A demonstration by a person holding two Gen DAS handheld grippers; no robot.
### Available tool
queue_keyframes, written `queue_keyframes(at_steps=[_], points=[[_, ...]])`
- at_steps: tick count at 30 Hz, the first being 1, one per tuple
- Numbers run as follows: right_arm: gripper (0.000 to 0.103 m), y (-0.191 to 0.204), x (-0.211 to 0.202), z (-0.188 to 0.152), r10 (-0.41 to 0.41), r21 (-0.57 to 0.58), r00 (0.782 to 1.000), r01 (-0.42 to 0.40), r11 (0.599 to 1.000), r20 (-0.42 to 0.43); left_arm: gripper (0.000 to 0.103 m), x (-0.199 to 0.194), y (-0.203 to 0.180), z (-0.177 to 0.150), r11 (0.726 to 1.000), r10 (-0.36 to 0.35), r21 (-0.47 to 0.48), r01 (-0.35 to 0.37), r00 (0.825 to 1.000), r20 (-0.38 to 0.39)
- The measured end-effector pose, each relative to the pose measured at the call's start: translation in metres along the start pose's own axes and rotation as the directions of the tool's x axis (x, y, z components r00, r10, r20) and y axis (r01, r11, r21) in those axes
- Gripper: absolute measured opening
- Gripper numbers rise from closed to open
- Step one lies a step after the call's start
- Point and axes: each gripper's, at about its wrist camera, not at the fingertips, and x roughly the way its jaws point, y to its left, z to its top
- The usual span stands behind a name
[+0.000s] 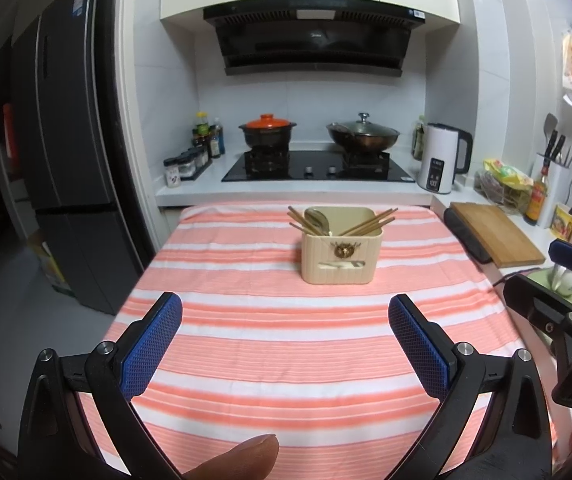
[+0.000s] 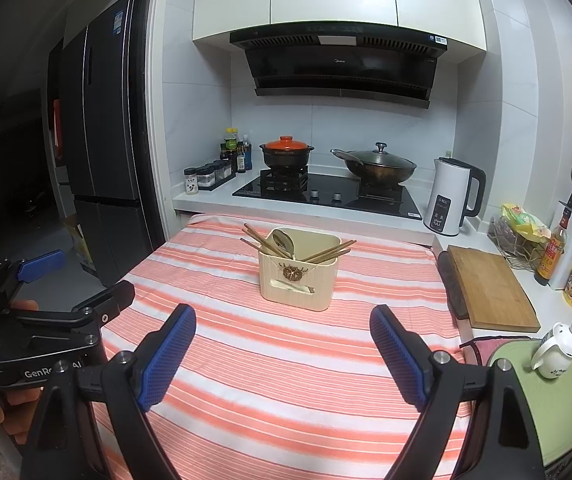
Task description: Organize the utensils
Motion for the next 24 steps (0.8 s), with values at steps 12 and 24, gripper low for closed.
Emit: queue_keyframes(at_steps=[12,24], points=[[0.090,0.0019,-0.0008,0.0012,0.002,-0.003,1.000,-0.002,1.000,0.004,0.103,-0.0014,-0.0016,-0.0005,1.000,-0.004,0.007,0.003,1.000,0.004],[0.090,0.0009,-0.0005,0.0010,0.001,-0.002,1.000,-0.001,1.000,0.002,0.103,-0.0005,-0.0021,0.0002,1.000,-0.007,0.003,0.007,1.000,0.004]])
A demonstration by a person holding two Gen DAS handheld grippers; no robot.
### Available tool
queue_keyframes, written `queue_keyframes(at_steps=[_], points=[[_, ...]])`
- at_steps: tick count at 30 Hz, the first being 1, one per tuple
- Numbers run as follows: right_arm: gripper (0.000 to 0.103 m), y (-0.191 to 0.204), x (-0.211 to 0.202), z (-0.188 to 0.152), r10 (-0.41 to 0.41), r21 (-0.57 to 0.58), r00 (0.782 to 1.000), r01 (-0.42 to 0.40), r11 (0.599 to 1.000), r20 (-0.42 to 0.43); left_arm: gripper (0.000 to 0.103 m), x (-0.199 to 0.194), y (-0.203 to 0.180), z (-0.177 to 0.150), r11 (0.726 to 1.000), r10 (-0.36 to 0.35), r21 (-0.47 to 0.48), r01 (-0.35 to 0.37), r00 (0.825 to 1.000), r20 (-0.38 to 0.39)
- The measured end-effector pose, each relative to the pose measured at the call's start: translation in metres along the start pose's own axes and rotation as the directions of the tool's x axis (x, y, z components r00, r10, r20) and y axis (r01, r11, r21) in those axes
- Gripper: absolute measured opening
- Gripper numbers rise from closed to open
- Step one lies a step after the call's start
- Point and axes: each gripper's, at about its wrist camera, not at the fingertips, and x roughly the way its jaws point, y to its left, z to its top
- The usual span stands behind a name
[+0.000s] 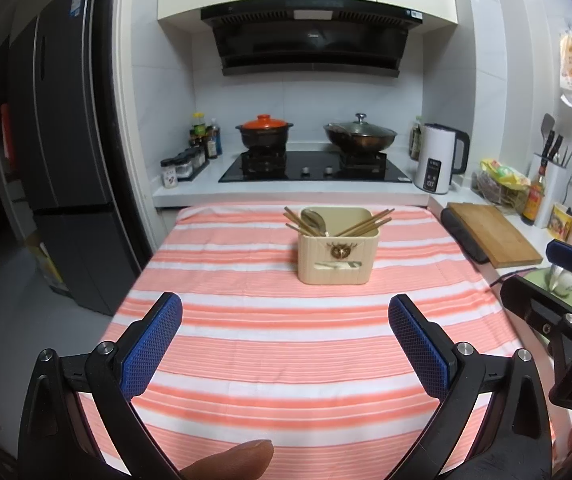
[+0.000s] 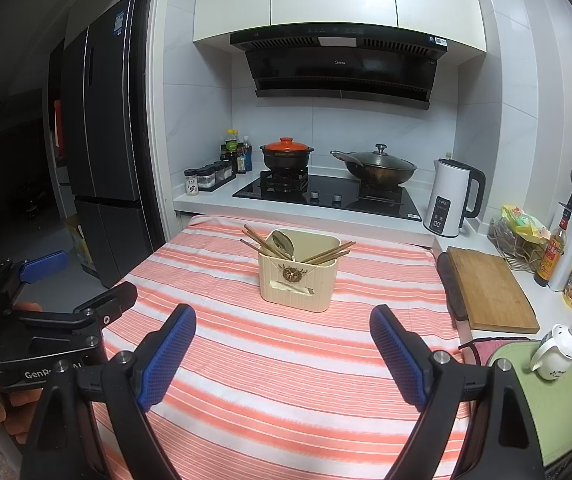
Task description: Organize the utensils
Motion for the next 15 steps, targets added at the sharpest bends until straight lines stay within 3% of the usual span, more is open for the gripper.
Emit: queue_keyframes(at_steps=[11,15], points=[[0.090,-0.0035,0.0018,-0.0044,0.002,0.004,1.000,-0.002,1.000,-0.008,0.103,-0.0002,0.0030,-0.0054,0.999,-0.022,-0.045,0.023,0.999,0.027],[0.090,-0.0060,0.0046,-0.0058,0.006,0.008,1.000,-0.006,1.000,-0.014,0.103,-0.0003,-0.0008,-0.0059,1.000,-0.016,-0.014,0.017,0.999,0.038]])
